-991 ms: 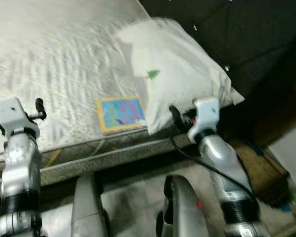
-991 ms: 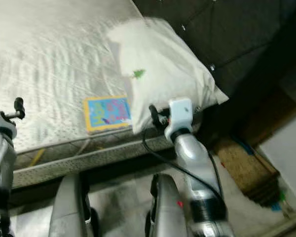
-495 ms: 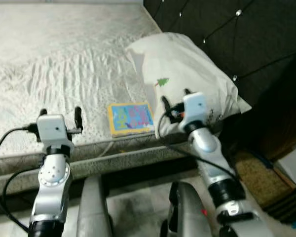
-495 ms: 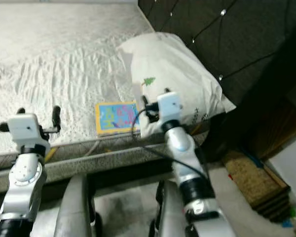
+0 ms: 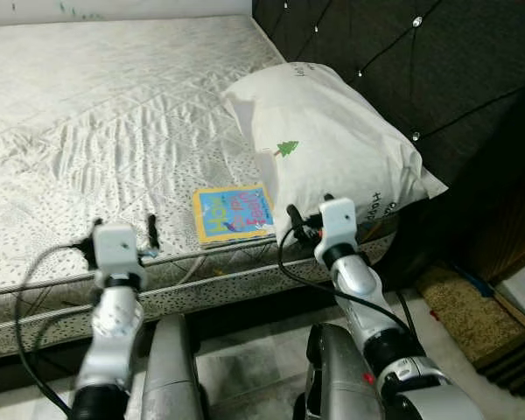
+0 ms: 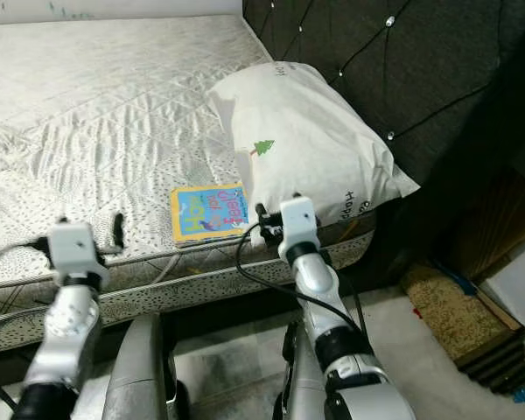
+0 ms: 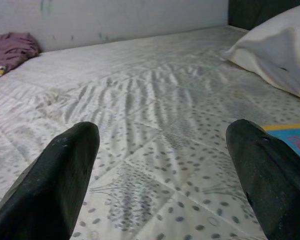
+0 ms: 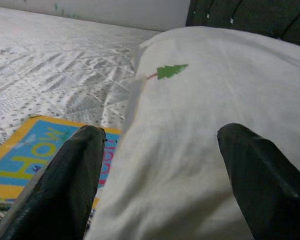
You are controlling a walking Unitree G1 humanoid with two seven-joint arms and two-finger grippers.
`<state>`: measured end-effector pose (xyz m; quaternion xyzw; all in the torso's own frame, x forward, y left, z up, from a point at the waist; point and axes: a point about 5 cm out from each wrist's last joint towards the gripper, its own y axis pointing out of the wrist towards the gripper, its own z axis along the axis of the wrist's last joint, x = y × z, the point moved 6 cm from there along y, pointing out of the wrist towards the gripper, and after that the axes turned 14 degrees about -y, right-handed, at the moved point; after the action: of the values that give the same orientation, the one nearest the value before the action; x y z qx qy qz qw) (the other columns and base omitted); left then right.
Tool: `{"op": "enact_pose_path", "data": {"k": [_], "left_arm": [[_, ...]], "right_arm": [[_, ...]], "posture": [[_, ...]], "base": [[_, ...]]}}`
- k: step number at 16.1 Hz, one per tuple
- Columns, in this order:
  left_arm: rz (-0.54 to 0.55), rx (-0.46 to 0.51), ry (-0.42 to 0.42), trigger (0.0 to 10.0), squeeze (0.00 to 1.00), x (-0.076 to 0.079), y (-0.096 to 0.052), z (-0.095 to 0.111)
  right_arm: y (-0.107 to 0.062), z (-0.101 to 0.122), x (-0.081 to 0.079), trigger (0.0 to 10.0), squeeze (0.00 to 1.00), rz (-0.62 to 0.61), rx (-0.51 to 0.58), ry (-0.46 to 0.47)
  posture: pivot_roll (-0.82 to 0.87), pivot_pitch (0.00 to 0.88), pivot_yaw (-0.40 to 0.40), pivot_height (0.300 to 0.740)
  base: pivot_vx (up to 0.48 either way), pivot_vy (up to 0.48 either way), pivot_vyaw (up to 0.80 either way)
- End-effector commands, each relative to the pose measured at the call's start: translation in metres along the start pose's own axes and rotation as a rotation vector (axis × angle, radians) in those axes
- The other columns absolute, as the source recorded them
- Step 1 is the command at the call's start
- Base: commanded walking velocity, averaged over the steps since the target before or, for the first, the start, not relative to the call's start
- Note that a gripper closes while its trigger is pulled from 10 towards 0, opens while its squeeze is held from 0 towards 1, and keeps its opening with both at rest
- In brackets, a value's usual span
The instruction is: Clean up the room
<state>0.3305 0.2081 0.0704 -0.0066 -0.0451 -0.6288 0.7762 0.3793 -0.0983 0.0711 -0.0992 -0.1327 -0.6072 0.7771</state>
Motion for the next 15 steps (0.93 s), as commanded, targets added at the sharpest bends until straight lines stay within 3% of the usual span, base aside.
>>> {"op": "enact_pose_path", "data": {"k": [1, 3, 5, 6, 9, 10, 11, 13, 14, 15], "left_arm": [[-0.018, 0.043, -0.003, 10.0, 0.0, 0.005, -0.003, 0.008], [-0.073, 0.041, -0.028, 10.0, 0.0, 0.012, -0.019, 0.005], [-0.125, -0.043, 0.01, 10.0, 0.0, 0.015, -0.042, -0.025], [-0.125, -0.063, 0.024, 10.0, 0.0, 0.014, -0.046, -0.03], [-0.11, -0.106, 0.071, 10.0, 0.0, -0.002, -0.057, -0.037], [-0.091, -0.101, 0.08, 10.0, 0.0, -0.009, -0.057, -0.036], [-0.07, -0.07, 0.062, 10.0, 0.0, -0.009, -0.046, -0.023], [-0.086, 0.013, 0.046, 10.0, 0.0, 0.005, -0.033, -0.002], [-0.081, 0.036, 0.038, 10.0, 0.0, 0.011, -0.031, 0.003], [-0.068, 0.047, -0.031, 10.0, 0.0, 0.014, -0.032, 0.013]], "right_arm": [[-0.007, -0.004, 0.003, 10.0, 0.0, -0.009, 0.007, 0.014], [-0.028, -0.014, -0.008, 10.0, 0.0, 0.013, 0.011, 0.029], [-0.057, -0.039, -0.02, 10.0, 0.0, 0.019, -0.058, 0.034], [-0.06, -0.045, -0.02, 10.0, 0.0, 0.008, -0.083, 0.017], [-0.065, -0.046, -0.008, 10.0, 0.0, -0.061, -0.113, -0.032], [-0.064, -0.043, -0.004, 10.0, 0.0, -0.075, -0.116, -0.02], [-0.054, -0.037, 0.003, 10.0, 0.0, -0.093, -0.118, 0.01], [-0.039, -0.023, 0.004, 10.0, 0.0, -0.086, -0.067, 0.046], [-0.036, -0.017, 0.004, 10.0, 0.0, -0.058, -0.035, 0.016], [-0.035, -0.011, 0.01, 10.0, 0.0, -0.068, -0.021, 0.043]], "posture": [[0.05, 0.0, -0.034, 0.557], [0.05, 0.0, -0.044, 0.557], [0.04, 0.0, -0.035, 0.557], [0.04, 0.0, -0.032, 0.557], [0.02, 0.0, -0.024, 0.557], [0.01, 0.0, -0.018, 0.557], [0.02, 0.0, -0.019, 0.557], [0.02, 0.0, -0.024, 0.557], [0.03, 0.0, -0.035, 0.557], [0.04, 0.0, -0.042, 0.557]], "base": [[0.0, 0.0, 0.0], [0.0, 0.0, 0.0], [0.0, 0.0, 0.0], [0.0, 0.0, 0.0], [0.0, 0.0, 0.0], [0.0, 0.0, 0.0], [0.0, 0.0, 0.0], [0.0, 0.0, 0.0], [0.0, 0.0, 0.0], [0.0, 0.0, 0.0]]}}
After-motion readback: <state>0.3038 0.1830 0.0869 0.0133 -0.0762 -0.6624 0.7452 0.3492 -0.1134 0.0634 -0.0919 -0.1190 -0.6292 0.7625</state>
